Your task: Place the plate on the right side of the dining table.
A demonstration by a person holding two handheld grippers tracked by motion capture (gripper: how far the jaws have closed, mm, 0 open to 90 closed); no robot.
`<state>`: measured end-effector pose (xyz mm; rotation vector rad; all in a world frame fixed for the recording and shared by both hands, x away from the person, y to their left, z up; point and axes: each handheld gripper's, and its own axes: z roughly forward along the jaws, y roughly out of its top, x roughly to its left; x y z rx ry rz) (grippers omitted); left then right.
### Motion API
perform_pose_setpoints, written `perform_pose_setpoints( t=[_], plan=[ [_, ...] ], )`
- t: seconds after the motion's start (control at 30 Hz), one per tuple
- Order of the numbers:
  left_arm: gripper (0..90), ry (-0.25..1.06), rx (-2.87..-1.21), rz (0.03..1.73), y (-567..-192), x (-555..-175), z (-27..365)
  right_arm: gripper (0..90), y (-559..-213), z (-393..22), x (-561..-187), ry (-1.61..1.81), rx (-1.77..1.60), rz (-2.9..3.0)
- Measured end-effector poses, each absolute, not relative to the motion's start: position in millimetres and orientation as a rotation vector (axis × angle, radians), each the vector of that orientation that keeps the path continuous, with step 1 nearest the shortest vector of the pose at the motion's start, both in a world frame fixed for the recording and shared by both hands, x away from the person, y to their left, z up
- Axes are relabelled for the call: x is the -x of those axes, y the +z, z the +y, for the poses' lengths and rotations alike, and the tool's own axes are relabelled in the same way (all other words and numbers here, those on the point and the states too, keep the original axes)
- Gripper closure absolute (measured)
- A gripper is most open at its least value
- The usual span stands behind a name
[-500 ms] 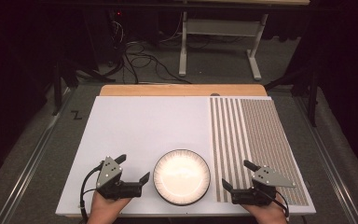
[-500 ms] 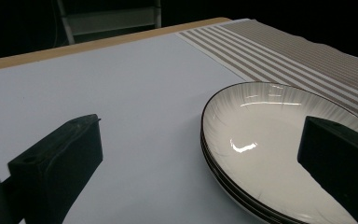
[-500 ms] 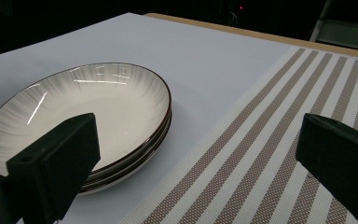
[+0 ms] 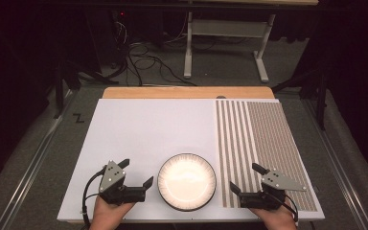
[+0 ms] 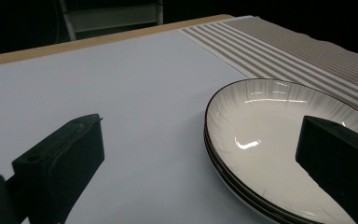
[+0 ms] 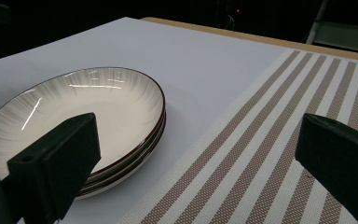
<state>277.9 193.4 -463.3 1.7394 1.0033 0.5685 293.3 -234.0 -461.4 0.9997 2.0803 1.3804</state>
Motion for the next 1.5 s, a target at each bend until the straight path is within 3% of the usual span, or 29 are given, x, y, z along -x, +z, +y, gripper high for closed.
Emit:
perform_pose_setpoints(
  t=[0.63,0.9,1.5],
  plan=[
    [7.5,0.575,-1.744,0.985,-466,-277,193,1.9,-461,-232,-294,1.381,-0.989,2.087],
    [11.5,0.569,-1.748,0.982,-467,-278,191,7.5,-456,-231,-292,1.387,-0.964,2.073],
    [14.4,0.56,-1.731,0.994,-468,-278,198,13.8,-447,-184,-314,1.407,-0.902,2.178]
  ],
)
